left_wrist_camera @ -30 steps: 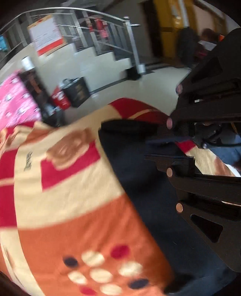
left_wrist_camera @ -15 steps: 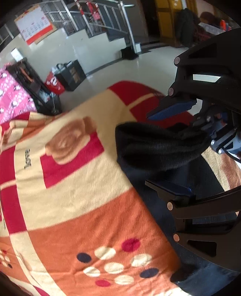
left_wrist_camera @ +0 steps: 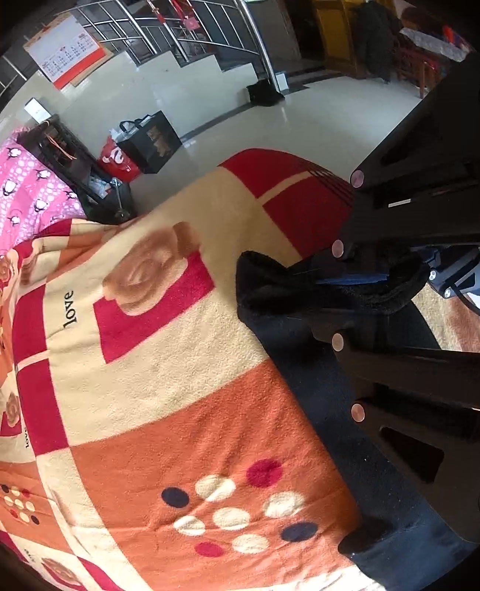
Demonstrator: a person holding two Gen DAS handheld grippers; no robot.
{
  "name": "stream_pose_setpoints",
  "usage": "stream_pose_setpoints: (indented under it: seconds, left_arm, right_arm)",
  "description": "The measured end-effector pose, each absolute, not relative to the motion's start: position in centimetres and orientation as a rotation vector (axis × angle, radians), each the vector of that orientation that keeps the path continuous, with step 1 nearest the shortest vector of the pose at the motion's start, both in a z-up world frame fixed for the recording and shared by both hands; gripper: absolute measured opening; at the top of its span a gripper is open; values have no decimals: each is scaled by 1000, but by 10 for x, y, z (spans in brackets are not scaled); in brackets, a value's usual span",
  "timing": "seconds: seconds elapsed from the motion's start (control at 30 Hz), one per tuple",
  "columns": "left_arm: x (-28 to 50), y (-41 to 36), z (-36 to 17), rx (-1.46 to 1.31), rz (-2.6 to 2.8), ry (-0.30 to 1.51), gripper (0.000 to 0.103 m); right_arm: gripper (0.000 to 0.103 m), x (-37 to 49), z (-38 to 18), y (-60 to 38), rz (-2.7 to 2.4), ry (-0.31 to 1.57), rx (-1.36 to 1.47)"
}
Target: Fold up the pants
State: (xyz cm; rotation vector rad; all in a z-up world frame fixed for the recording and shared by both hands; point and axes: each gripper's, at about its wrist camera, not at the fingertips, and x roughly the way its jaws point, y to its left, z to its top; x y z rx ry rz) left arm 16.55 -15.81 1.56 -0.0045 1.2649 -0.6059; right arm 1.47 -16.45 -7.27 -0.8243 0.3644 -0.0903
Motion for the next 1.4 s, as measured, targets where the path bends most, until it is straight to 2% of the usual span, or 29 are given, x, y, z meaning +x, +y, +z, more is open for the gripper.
stream_pose_setpoints:
  seconds: [0.27, 0.57, 0.73, 0.8, 0.87, 0.9, 0.93, 1.0, 1.07, 1.13, 1.23, 1.33, 1.4]
  left_arm:
    - [152, -83, 27, -132, -692, 1207, 8]
    - [135, 48, 7, -281, -605, 1185, 8]
    - [130, 88, -8, -332, -560, 1198, 8]
    - [130, 92, -16, -333, -550, 1207, 10]
    - [133, 95, -27, -332, -503, 1238, 25]
    - [133, 96, -32, -312, -469, 1247, 27]
    - [132, 97, -34, -311, -461, 1246, 27]
    - [131, 102, -31, -323, -447, 1234, 27]
    - [129, 109, -20, -299, -385, 1198, 27]
    - [124, 117, 0, -302, -341, 1126, 27]
    - [110, 113, 28, -361, -360, 1012, 27]
    - [97, 90, 31, -445, -461, 963, 42]
    - [99, 71, 13, -489, -485, 997, 42]
  right_arm:
    - [9, -6, -36, -140, 62, 354, -741]
    - [8, -20, -35, -34, 255, 335, -825]
    - [8, -19, -43, 12, 318, 362, -845]
    - [8, -18, -48, 22, 320, 382, -844]
    - [9, -16, -56, 27, 323, 406, -860]
    - [11, -16, -60, 30, 327, 427, -873]
    - [17, -17, -65, 30, 337, 439, -871]
    - [20, -22, -61, 26, 353, 440, -829]
    - [42, -32, -49, 15, 380, 421, -761]
    - [52, -47, -34, 0, 392, 362, -700]
    - [52, -56, -7, -34, 398, 336, -550]
    - [52, -42, 7, -78, 380, 387, -363]
    - [52, -27, 9, -113, 365, 437, -235]
